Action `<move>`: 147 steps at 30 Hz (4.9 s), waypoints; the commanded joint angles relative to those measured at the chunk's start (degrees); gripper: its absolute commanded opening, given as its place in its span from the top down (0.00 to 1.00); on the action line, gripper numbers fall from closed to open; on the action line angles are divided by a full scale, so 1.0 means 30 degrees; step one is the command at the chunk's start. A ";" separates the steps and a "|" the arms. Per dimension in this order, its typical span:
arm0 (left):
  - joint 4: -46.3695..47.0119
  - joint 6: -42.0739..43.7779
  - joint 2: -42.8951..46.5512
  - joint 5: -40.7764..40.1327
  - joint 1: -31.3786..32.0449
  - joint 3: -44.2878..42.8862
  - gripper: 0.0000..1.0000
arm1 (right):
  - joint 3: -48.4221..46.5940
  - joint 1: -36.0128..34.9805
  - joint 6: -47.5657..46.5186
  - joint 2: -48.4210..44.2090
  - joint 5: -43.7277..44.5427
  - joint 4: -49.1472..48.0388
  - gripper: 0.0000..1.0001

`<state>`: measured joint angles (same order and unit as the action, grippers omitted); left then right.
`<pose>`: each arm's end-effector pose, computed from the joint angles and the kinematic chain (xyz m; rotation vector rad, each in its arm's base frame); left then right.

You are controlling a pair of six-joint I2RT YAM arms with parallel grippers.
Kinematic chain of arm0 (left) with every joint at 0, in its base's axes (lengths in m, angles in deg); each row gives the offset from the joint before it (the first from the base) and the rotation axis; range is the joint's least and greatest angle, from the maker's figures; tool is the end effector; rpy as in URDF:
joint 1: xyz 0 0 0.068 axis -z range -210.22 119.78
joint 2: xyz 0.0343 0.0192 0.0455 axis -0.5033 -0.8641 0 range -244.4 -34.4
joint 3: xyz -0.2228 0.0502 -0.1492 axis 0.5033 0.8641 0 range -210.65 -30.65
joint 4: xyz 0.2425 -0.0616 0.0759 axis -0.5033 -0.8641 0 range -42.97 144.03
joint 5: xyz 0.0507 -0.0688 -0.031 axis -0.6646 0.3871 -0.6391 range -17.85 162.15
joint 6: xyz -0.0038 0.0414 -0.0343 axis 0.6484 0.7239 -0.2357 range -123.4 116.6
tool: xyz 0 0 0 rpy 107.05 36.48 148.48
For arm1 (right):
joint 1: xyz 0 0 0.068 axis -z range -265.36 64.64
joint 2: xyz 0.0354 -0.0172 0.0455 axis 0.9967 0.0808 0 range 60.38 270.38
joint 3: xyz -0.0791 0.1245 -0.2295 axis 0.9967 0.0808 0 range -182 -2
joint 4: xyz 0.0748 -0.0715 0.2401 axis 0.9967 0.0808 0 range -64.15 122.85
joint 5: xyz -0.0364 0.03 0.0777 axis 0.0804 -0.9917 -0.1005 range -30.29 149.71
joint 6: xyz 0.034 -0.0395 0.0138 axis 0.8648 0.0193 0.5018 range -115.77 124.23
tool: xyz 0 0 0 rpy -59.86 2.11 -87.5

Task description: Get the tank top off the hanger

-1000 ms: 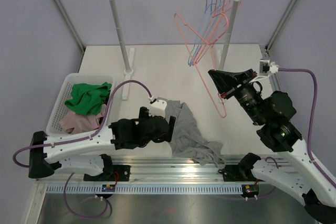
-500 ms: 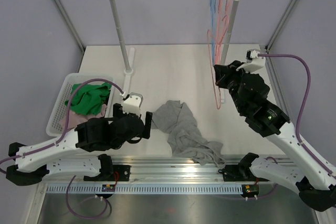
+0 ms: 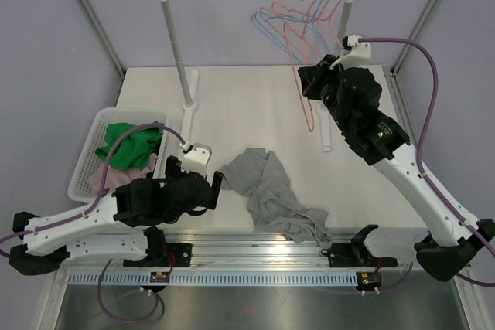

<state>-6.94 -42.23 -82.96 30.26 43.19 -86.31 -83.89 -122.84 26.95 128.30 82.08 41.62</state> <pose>0.0628 -0.1276 0.3200 0.3919 2.1838 -0.1266 0.2073 0.1419 0.4722 0.0981 1.6198 0.5019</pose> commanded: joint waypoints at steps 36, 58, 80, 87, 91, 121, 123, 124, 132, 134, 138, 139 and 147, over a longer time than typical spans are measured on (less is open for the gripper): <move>0.1427 0.0462 0.1859 0.0193 0.0023 0.0389 0.01 | -0.4171 0.4786 0.1302 0.6276 -0.5552 -0.3293 1.00; 0.1485 0.0375 0.0280 -0.0071 0.0023 -0.0722 0.01 | -0.3789 0.4757 0.1510 0.3294 -0.6607 -0.1626 0.09; 1.0859 0.1167 -1.3284 0.8248 0.1048 -0.3303 0.01 | 0.3620 0.4786 -0.1392 -1.0918 -0.8094 0.7809 0.01; 1.2995 0.0990 -1.6301 0.9450 0.1078 -0.2687 0.01 | 0.4970 0.4786 -0.0982 -1.2532 -0.9448 0.8278 0.01; 1.3351 0.0727 -1.8177 0.9569 0.1078 -0.2717 0.07 | 0.5323 0.4757 -0.0893 -1.2796 -0.9858 0.8307 0.01; 0.0783 0.4706 -0.4440 -0.0188 -1.0137 -1.0329 1.00 | 0.5293 0.4786 -0.1421 -1.3909 -0.9302 0.8074 0.01; 0.0432 0.5671 -0.4585 -0.0042 -1.1748 -1.1969 1.00 | 0.5410 0.4786 -0.1363 -1.3851 -0.9332 0.7841 0.00; 0.0315 0.6025 -0.4644 0.0075 -1.2305 -1.2496 1.00 | 0.5411 0.4786 -0.1333 -1.3822 -0.9390 0.7810 0.00; -0.0624 0.8692 -0.6752 0.1776 -1.7552 -2.0193 1.00 | 0.5645 0.4786 -0.1391 -1.3559 -0.9742 0.7342 0.01; -0.1060 0.8870 -0.7715 0.1340 -1.8428 -2.1518 1.00 | 0.5733 0.4757 -0.1333 -1.3500 -0.9858 0.7253 0.00; -0.0947 0.8929 -0.8687 0.1070 -2.0187 -2.2258 1.00 | 0.5821 0.4786 -0.1274 -1.3412 -1.0268 0.6990 0.00; -0.0946 0.8929 -0.8862 0.1246 -2.0510 -2.2287 1.00 | 0.5792 0.4786 -0.1246 -1.3412 -1.0414 0.6990 0.01; -0.1298 0.7411 -1.0386 0.1423 -2.4466 -2.0680 1.00 | 0.6200 0.4786 -0.1070 -1.3587 -1.0943 0.6814 0.01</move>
<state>-11.05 -17.75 -113.82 34.02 -26.10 -150.46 -66.23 -108.56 23.52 87.47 51.37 65.10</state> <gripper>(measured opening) 0.048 0.993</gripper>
